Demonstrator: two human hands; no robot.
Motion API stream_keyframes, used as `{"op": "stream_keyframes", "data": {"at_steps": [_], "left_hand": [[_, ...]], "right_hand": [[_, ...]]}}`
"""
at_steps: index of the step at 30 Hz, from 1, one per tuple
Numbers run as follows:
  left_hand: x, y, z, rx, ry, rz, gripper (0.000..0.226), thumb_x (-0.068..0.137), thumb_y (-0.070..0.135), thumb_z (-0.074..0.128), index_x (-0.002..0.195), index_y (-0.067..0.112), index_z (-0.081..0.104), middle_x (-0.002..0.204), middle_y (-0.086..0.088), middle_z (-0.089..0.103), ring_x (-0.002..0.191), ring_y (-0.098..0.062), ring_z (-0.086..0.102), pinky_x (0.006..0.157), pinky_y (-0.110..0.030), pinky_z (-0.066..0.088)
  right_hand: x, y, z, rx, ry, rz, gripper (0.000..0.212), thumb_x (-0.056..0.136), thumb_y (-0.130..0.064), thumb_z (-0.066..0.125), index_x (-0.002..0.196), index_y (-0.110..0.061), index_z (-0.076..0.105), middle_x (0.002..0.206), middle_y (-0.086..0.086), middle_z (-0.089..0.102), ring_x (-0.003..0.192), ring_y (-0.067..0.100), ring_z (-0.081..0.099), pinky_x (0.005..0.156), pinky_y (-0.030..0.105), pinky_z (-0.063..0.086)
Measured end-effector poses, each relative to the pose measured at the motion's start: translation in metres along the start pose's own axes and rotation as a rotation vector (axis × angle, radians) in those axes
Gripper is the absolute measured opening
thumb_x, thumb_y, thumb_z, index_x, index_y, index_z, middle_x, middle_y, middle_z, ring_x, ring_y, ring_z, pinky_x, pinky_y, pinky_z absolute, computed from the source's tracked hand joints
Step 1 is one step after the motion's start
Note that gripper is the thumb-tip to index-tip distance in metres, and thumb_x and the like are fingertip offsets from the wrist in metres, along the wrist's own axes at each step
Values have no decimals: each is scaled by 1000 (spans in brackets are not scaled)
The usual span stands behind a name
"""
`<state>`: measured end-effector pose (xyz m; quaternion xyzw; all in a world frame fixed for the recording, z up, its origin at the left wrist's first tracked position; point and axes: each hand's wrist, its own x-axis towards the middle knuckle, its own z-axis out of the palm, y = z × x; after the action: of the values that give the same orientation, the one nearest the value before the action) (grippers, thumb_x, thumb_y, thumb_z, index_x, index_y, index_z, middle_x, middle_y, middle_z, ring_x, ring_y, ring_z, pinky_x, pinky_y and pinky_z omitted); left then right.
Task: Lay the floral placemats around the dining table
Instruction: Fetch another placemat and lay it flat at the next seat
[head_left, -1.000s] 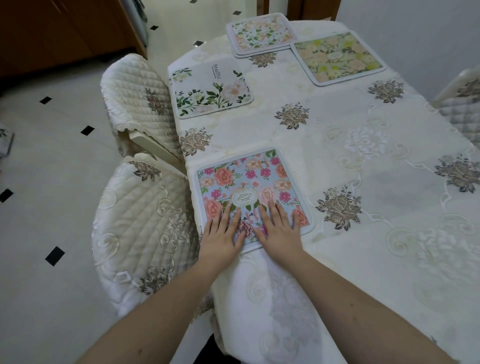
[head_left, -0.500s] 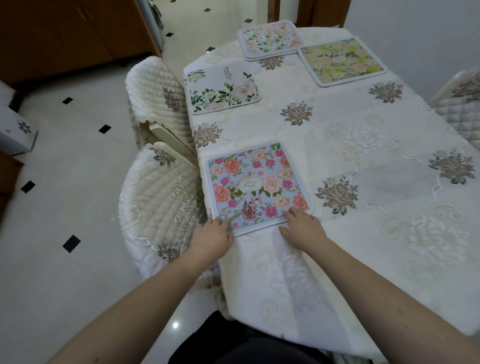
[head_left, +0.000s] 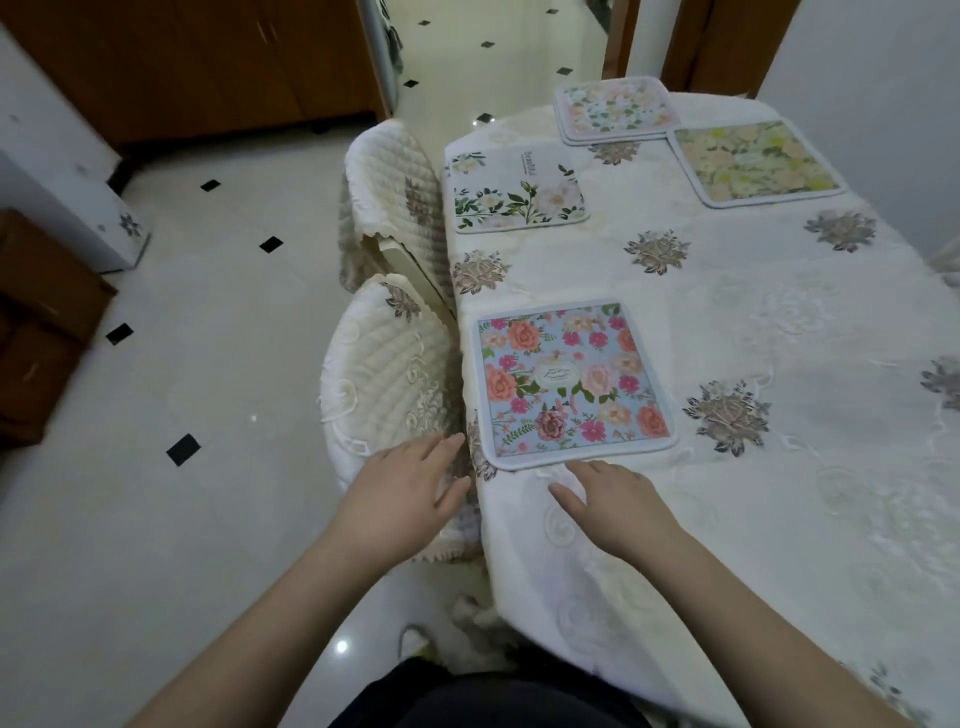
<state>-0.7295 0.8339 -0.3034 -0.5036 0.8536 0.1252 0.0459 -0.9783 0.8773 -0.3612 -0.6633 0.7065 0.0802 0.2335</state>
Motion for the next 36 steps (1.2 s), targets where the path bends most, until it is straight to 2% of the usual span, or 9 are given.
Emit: {"op": "stream_keyframes", "data": {"at_steps": [5,8,12,17,20,26,31,34,36], "left_hand": [[-32,-45,-1,86,58,-67,62,95,56,27,138,21,57,139,-3,60,132,-23,53,106,-40,42],[-57,-77,-3,79,2,-98,72,94,61,13,146,24,47,154,0,44,145,-20,35,117,-41,27],[-101,-143,-4,147,53,-134,67,101,55,17,133,19,63,140,-6,59,132,-26,53,109,-45,34],[-158,-228,2,139,-11,-243,74,103,55,6,133,16,63,137,-9,61,127,-28,58,105,-43,29],[-191,-263,11,106,-45,-302,74,103,56,6,135,20,62,138,-6,61,128,-25,58,105,-40,26],[-233,-303,5,-1,43,-438,92,90,66,-18,152,27,38,160,1,31,149,-19,28,119,-35,12],[-250,-317,-2,11,73,-524,68,103,54,10,135,23,61,144,-5,55,133,-25,53,109,-42,22],[-250,-328,-3,27,77,-566,60,99,54,24,133,25,63,143,-5,57,132,-25,54,109,-45,21],[-243,-335,-6,5,66,-593,64,97,58,20,141,28,55,152,-4,46,140,-24,44,112,-41,15]], "right_hand": [[-4,-59,-2,15,44,-49,61,101,-58,22,150,-25,37,152,-2,42,138,19,39,110,36,31],[-5,-106,-4,-4,71,-96,57,102,-55,20,150,-27,34,154,-3,39,140,19,36,112,36,28],[-14,-175,-2,1,171,-141,56,103,-52,16,151,-29,34,151,-8,42,140,14,36,112,33,27],[-23,-264,18,-35,351,-215,59,96,-51,27,130,-18,63,124,2,67,113,22,63,96,39,47],[-23,-313,24,-36,311,-259,60,95,-52,29,132,-18,61,128,3,65,115,23,62,97,39,47],[-12,-378,32,-113,320,-360,56,95,-50,32,127,-18,64,123,5,68,110,25,65,95,36,48],[3,-416,35,-191,314,-422,55,95,-49,33,127,-17,65,125,10,67,112,28,65,99,38,41],[8,-440,33,-193,306,-370,57,92,-50,35,126,-17,66,121,11,69,105,30,68,90,41,52],[15,-450,31,-199,303,-375,58,92,-50,35,128,-16,65,122,13,68,106,31,67,90,44,52]]}}
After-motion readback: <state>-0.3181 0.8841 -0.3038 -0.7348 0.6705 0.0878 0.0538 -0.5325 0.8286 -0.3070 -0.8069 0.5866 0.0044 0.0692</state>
